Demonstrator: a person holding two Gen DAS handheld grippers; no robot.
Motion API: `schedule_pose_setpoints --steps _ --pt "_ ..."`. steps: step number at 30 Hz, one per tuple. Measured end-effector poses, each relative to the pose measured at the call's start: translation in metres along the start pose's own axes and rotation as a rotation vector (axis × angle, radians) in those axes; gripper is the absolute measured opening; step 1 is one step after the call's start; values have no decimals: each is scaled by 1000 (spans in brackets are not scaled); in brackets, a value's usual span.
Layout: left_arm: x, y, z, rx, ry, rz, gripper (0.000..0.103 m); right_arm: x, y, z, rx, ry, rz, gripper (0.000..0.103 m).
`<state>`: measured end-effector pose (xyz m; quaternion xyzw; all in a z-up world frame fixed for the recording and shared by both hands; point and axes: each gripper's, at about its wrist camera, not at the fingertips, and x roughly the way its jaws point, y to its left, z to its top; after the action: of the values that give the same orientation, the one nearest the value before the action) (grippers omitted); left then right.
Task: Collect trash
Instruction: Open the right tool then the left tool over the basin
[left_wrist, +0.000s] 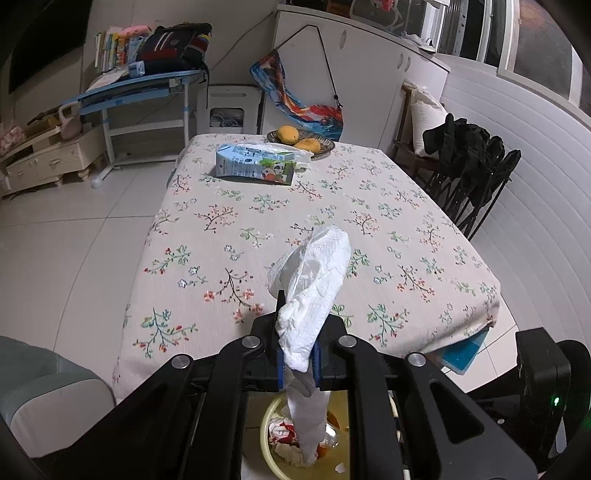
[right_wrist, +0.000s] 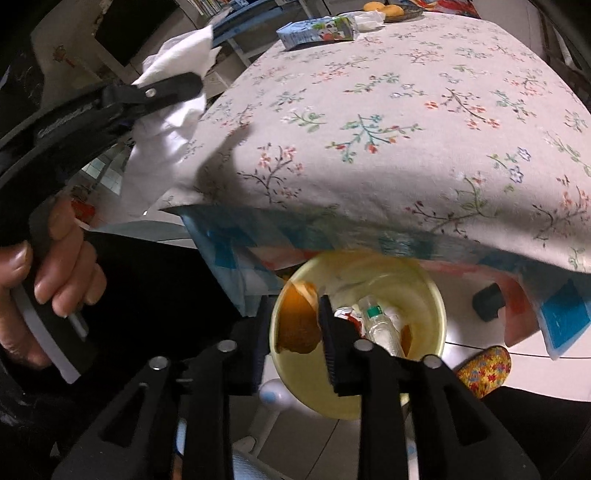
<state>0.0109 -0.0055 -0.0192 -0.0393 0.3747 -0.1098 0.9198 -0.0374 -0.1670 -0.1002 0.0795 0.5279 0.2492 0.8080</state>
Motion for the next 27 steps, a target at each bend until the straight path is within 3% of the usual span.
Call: schedule_pose_setpoints --steps 8,15,21,26,27 --pt "-6 -7 -13 15 16 -15 11 -11 -1 -5 24 -44 -18 40" --pt "-9 -23 -35 61 64 -71 11 -45 -11 -4 80 -199 -35 48" --pt "-9 -41 -61 114 142 -126 11 -66 -19 -4 133 -320 -52 52" --pt "-2 -54 -77 165 214 -144 11 -75 -25 -5 155 -368 -62 57" --pt "1 -56 -79 172 236 -148 16 -75 -24 -5 157 -371 -64 58"
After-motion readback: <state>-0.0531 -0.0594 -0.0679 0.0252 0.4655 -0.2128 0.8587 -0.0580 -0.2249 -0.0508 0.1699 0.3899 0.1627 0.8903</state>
